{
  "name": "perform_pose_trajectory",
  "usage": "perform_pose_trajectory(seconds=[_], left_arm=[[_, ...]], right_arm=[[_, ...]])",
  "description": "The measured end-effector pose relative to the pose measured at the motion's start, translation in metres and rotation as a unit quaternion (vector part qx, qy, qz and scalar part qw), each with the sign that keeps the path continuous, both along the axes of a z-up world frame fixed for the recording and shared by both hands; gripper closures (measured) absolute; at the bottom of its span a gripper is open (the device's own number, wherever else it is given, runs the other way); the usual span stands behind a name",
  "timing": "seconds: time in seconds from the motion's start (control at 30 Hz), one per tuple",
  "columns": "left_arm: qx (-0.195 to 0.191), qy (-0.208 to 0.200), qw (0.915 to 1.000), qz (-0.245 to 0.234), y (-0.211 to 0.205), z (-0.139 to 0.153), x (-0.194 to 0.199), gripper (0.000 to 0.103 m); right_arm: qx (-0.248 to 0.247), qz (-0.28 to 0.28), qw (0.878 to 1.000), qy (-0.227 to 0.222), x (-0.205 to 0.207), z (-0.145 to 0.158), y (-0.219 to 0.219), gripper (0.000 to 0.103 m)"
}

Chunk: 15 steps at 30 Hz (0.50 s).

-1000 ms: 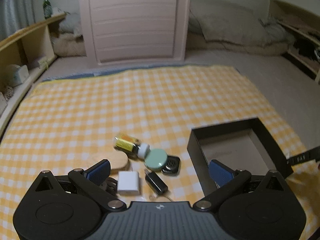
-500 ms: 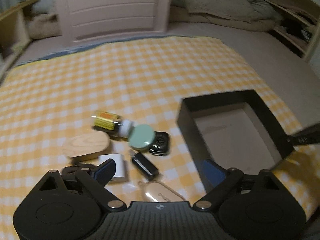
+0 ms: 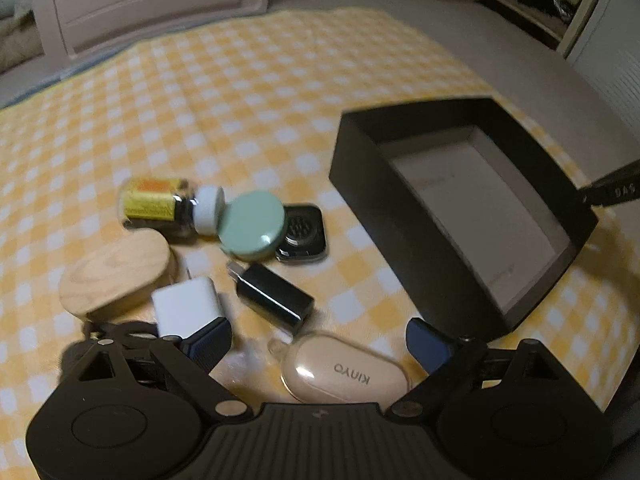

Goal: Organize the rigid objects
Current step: 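Move the right tool onto the black box wall and grip it, then grasp the beige KINYO earbud case with the left tool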

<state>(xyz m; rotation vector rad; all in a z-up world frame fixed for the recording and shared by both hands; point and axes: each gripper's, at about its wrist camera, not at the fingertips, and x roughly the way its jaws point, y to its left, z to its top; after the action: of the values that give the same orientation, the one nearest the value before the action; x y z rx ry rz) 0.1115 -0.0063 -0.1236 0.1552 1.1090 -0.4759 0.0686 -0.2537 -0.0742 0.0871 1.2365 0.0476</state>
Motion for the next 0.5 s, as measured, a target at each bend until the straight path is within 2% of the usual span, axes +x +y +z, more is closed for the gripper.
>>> perform_pose_trajectory(seconds=[0.33,0.5], left_arm=[[0.01,0.024,0.9969,-0.074,-0.011,-0.013,-0.012,0.008],[0.007,0.043,0.9957,-0.081,-0.01,-0.011,-0.018,0.012]], right_arm=[[0.002,-0.002,1.0,0.002,0.0,0.0,-0.001,0.099],[0.0,-0.004,1.0,0.004,0.002,-0.001,-0.004,0.099]])
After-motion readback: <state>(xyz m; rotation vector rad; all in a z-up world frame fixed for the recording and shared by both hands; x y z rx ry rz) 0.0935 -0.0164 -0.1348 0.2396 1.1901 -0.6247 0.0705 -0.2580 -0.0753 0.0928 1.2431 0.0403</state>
